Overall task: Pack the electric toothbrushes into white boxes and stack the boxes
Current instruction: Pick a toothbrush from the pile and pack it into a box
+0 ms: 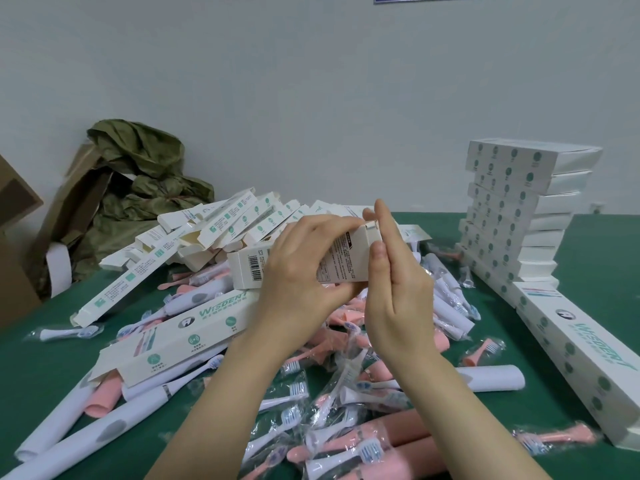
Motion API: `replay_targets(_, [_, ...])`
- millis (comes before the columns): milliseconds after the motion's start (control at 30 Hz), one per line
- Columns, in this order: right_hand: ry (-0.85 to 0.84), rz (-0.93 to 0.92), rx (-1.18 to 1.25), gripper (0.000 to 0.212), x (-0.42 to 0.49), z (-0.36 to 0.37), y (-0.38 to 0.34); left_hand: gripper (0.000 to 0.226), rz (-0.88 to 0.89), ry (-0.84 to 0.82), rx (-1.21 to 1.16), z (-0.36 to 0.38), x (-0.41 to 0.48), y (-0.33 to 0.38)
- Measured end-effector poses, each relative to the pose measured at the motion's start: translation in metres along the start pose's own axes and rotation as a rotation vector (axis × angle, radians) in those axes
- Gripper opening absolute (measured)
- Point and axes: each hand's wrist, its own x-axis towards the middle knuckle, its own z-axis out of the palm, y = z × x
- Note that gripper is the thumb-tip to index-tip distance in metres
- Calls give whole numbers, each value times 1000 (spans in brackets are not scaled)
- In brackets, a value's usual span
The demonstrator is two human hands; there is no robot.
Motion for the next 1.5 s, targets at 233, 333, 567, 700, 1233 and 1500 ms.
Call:
replay_targets(233, [-168,-57,-144,62,-3,6,4,49,6,32,43,3,-2,1])
replay_targets(333, [-173,-32,-7,56,2,3,5,54,-8,36,39,-1,0,2])
replay_targets(567, [39,847,373,41,15,-15,26,67,-236,215,-919,-34,18,12])
replay_targets(700, [-18,1054,932,62,13,-17,25,106,-510,218,-1261,-45,2,2])
replay_targets(1233, [24,613,560,18,-4,8,1,46,-107,-381,291,-28,-12,13])
replay_targets(1500, [-96,656,915,26,10,-5,3,25,-130,-417,189,-31,3,19])
